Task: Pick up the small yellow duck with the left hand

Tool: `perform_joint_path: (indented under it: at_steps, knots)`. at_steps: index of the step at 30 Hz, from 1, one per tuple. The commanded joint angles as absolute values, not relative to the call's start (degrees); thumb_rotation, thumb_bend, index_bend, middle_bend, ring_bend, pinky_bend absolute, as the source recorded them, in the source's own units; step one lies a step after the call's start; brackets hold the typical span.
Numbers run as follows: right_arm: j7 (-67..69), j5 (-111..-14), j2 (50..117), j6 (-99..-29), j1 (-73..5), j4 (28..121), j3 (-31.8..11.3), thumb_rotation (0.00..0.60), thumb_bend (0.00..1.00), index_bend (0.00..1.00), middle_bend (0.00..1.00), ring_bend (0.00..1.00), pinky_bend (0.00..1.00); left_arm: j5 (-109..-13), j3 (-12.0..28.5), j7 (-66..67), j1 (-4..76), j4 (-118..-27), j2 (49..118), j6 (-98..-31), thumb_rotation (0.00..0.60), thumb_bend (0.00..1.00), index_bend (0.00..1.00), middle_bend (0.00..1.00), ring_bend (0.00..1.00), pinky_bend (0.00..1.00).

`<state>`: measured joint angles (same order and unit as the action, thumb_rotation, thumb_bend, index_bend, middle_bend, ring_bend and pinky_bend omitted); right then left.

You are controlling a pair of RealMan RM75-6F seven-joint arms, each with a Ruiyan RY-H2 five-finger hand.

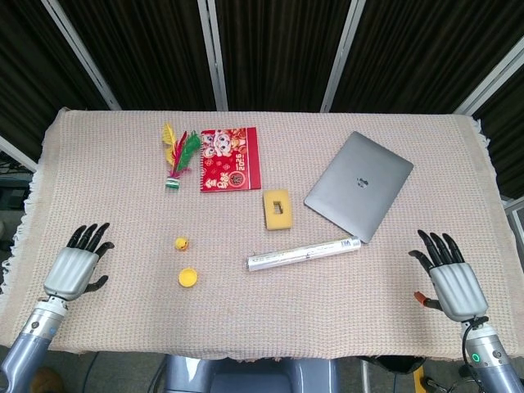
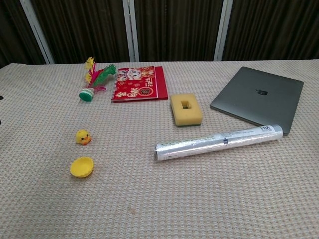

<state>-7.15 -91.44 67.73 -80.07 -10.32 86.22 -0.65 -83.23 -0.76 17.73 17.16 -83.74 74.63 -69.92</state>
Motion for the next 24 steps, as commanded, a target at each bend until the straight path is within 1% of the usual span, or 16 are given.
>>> perform_joint_path:
  at_steps: [1,8,20,24]
  knots:
    - [-7.1,-91.6,67.5,-80.2,-10.0,86.3,-0.3,0.600,0.00,0.26,0.00,0.00,0.00,-83.1,-0.6,17.9,17.7,-83.9,74.3,-69.0,0.600,0.23,0.28,0.00,0.00,0.07]
    - [-6.6,-91.1,67.4,-79.8,-10.1,86.6,-0.4,0.600,0.00,0.26,0.00,0.00,0.00,-82.3,0.3,18.9,19.9,-84.9,74.1,-66.3,0.600,0.22,0.28,0.00,0.00,0.06]
    - [-6.8,-90.4,67.2,-79.6,-9.9,87.5,-0.5,0.600,0.00,0.27,0.00,0.00,0.00,-82.0,-0.2,17.5,18.6,-84.4,74.2,-68.0,0.600,0.22,0.28,0.00,0.00,0.06]
    - [-6.6,-90.2,67.1,-79.4,-9.9,87.5,-0.5,0.600,0.00,0.27,0.00,0.00,0.00,-81.9,-0.1,17.4,18.7,-84.2,74.4,-67.8,0.600,0.23,0.34,0.00,0.00,0.06]
